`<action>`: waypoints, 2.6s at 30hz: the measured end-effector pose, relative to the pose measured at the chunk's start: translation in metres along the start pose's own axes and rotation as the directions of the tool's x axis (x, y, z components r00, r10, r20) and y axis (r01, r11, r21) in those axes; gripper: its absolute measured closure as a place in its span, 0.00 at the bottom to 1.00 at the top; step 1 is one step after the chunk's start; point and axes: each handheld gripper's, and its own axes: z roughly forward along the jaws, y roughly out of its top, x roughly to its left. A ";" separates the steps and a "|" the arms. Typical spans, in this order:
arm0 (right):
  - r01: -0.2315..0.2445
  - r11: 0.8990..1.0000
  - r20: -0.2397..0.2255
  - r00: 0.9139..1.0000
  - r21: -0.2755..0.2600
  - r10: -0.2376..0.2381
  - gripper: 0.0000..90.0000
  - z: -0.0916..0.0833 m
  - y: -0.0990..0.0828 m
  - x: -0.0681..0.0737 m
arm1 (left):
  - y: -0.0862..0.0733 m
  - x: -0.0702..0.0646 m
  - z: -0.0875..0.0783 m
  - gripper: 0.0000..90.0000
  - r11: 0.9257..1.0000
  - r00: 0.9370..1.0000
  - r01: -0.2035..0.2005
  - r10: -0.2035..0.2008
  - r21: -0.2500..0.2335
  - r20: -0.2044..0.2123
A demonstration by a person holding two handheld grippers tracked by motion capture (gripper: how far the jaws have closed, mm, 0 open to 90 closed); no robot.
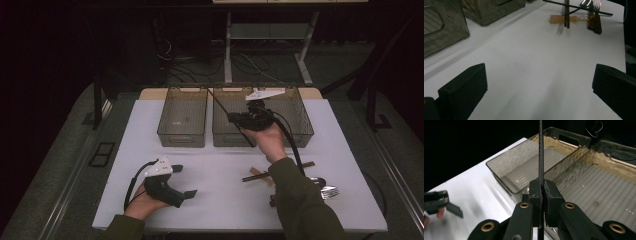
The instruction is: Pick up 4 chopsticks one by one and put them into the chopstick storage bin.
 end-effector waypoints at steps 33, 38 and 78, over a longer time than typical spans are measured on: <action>0.011 1.000 0.044 0.999 0.007 -0.012 0.95 0.109 0.051 0.030 | 0.001 -0.001 -0.001 0.00 1.000 1.000 -0.001 0.001 -0.021 0.015; 0.012 1.000 0.040 0.999 0.014 -0.013 0.95 0.126 0.053 0.035 | 0.001 0.000 -0.001 0.00 1.000 1.000 -0.002 0.002 -0.022 0.011; -0.010 0.992 0.048 0.999 0.127 0.004 0.62 0.155 0.044 0.034 | 0.001 0.000 -0.001 0.00 1.000 1.000 -0.014 0.014 -0.018 0.018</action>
